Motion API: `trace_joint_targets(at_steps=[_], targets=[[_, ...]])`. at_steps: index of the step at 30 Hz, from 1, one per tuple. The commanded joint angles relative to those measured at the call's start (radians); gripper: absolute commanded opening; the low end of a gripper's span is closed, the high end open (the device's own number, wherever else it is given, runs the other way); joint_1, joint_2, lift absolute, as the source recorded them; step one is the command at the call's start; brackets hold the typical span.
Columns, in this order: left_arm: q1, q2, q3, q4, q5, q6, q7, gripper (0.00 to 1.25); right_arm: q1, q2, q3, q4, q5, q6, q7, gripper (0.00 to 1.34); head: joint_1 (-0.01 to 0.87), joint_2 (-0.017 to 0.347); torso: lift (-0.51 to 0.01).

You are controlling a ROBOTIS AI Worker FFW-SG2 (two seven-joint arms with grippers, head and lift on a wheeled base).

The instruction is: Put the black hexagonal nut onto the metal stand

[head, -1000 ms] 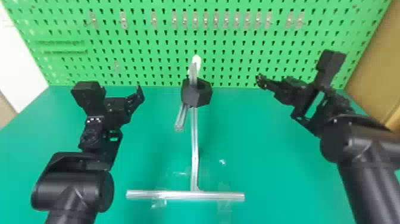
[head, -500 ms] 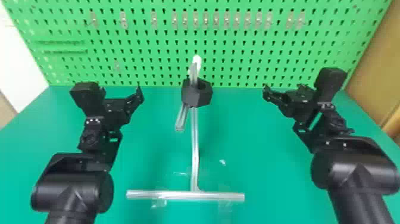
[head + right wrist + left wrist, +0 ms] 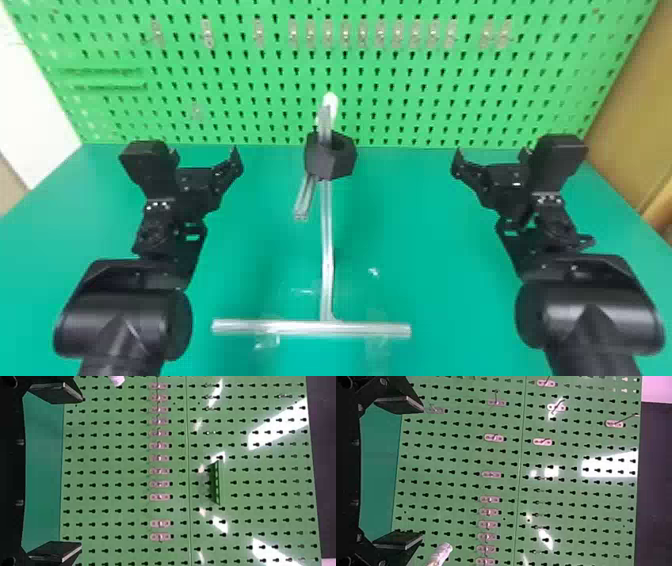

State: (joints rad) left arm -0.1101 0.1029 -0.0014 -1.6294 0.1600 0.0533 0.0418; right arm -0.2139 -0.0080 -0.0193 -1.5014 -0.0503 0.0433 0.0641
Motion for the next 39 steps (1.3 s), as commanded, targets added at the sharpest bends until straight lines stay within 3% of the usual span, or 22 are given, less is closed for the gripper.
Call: trace_joint_targets(at_steps=[1, 17, 29, 39], targets=[[0.006, 0.0, 0.001, 0.002, 0.0, 0.0, 0.0, 1.09, 0.005, -0.003, 0.012, 0.006, 0.0, -0.005, -0.001, 1.32, 0.693, 0.081, -0.001], [0.016, 0.001, 0.001, 0.013, -0.002, 0.0, 0.001, 1.09, 0.007, -0.02, 0.027, 0.012, -0.028, 0.018, -0.003, 1.32, 0.693, 0.081, -0.001], [0.018, 0.0, -0.009, 0.016, -0.005, 0.0, 0.001, 1.1, 0.01, -0.043, 0.062, 0.017, -0.106, 0.053, -0.003, 1.32, 0.693, 0.081, -0.001], [0.02, 0.0, -0.014, 0.019, -0.007, 0.0, 0.001, 1.1, 0.008, -0.041, 0.055, 0.021, -0.109, 0.061, -0.003, 1.32, 0.693, 0.081, -0.001]])
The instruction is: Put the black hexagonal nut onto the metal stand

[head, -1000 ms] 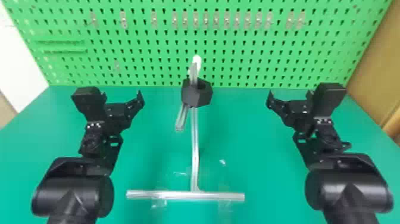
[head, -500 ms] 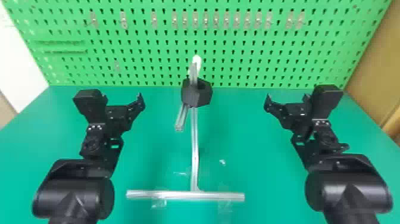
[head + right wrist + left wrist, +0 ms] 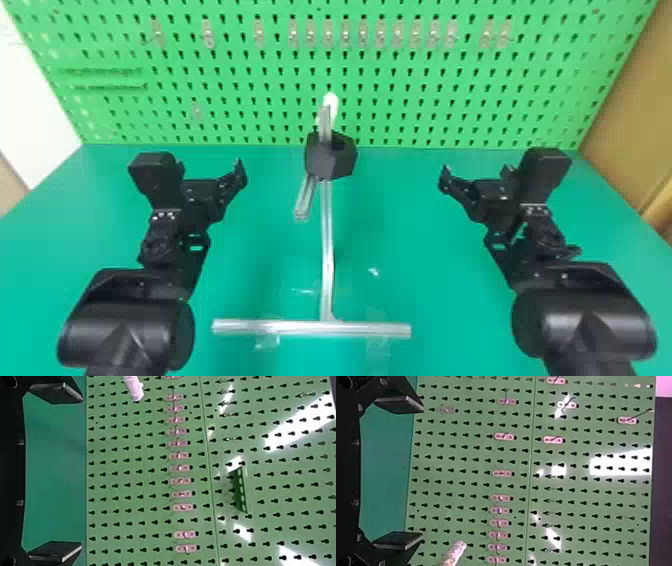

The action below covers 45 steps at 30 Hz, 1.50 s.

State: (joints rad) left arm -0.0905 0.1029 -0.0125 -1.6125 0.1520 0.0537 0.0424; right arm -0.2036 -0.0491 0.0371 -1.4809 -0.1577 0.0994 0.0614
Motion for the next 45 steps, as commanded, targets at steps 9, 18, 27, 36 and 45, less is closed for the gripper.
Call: trace_joint_targets(at_steps=[9, 18, 27, 36, 45], targets=[[0.005, 0.0, 0.003, 0.002, -0.002, 0.0, 0.001, 1.1, -0.008, 0.0, -0.005, 0.001, 0.0, 0.0, 0.0, 1.32, 0.693, 0.081, -0.001], [0.011, 0.0, 0.005, 0.003, 0.003, -0.008, 0.001, 1.1, -0.005, 0.0, -0.023, 0.001, 0.001, -0.004, 0.0, 1.32, 0.693, 0.081, -0.001], [0.008, -0.002, 0.005, 0.003, 0.003, -0.014, 0.001, 1.09, -0.008, 0.006, -0.026, 0.001, 0.003, -0.004, 0.0, 1.32, 0.693, 0.081, -0.001], [0.006, -0.002, 0.003, 0.003, 0.004, -0.023, 0.001, 1.09, -0.002, 0.009, -0.028, -0.001, 0.007, -0.044, -0.002, 1.31, 0.693, 0.081, -0.001], [0.002, -0.002, 0.003, 0.005, 0.004, -0.025, 0.001, 1.09, 0.001, 0.011, -0.028, 0.001, 0.01, -0.055, -0.023, 1.31, 0.693, 0.081, -0.001]])
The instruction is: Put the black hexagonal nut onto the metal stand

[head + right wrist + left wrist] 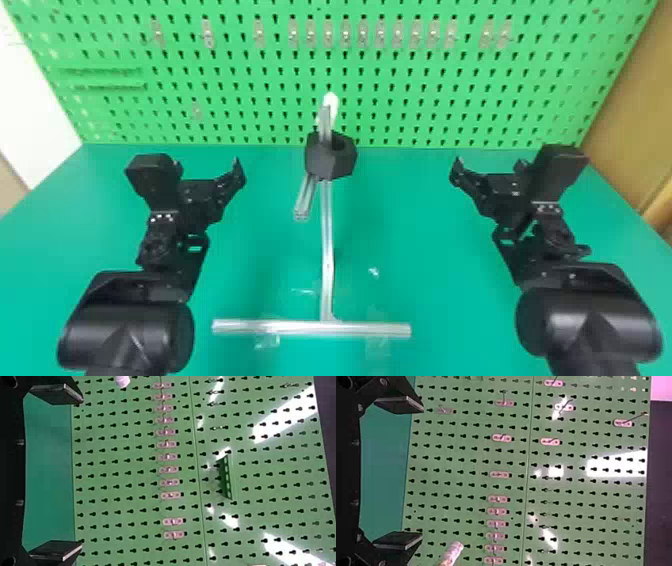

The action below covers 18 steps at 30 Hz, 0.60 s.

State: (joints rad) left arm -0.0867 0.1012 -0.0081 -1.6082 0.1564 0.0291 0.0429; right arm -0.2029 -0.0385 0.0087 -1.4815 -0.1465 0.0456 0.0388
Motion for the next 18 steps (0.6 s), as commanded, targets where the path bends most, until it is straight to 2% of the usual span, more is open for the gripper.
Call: trace_joint_targets(at_steps=[1, 18], targets=[[-0.004, 0.0, -0.001, 0.001, 0.0, 0.0, 0.0, 1.09, -0.001, 0.0, 0.002, 0.001, -0.001, -0.001, -0.002, 1.31, 0.693, 0.081, -0.001], [-0.021, 0.0, -0.004, 0.002, 0.0, -0.003, 0.0, 1.09, -0.013, -0.003, 0.0, 0.004, -0.001, -0.001, -0.002, 1.3, 0.693, 0.081, -0.001]])
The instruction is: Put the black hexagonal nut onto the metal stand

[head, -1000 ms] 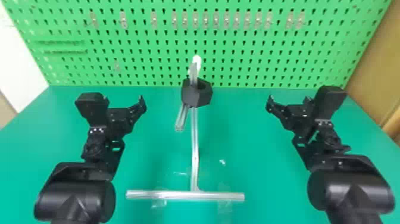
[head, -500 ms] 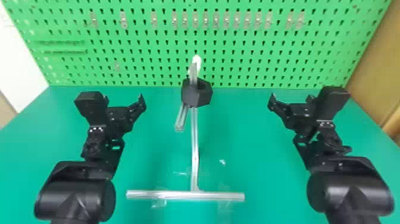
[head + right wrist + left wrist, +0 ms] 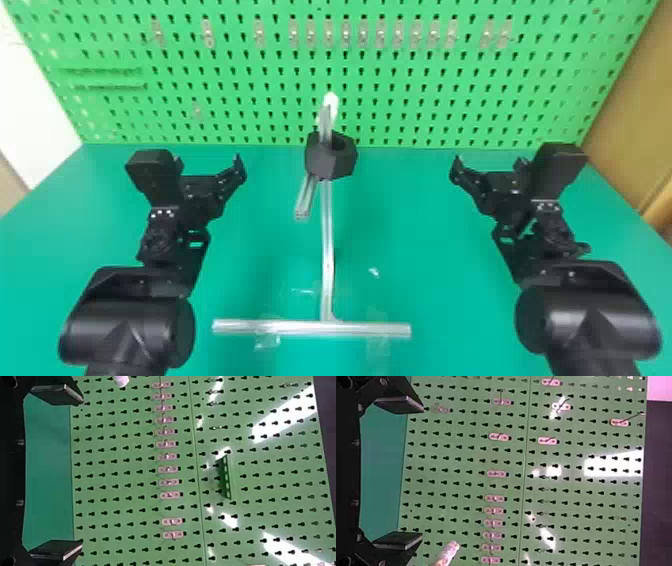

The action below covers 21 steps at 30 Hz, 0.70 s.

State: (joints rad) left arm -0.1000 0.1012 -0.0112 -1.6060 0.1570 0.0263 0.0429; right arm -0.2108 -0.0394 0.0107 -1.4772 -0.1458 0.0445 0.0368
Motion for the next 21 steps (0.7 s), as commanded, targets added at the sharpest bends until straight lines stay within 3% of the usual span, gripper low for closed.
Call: trace_joint_targets(at_steps=[1, 21], targets=[[-0.009, 0.0, -0.001, 0.001, -0.002, 0.0, 0.0, 1.09, -0.007, -0.002, -0.002, 0.0, -0.001, 0.0, 0.0, 1.3, 0.693, 0.081, -0.001], [-0.004, 0.0, 0.011, 0.009, -0.013, -0.002, 0.0, 1.09, -0.009, -0.004, 0.02, 0.032, -0.003, -0.014, 0.0, 1.3, 0.693, 0.081, -0.001]])
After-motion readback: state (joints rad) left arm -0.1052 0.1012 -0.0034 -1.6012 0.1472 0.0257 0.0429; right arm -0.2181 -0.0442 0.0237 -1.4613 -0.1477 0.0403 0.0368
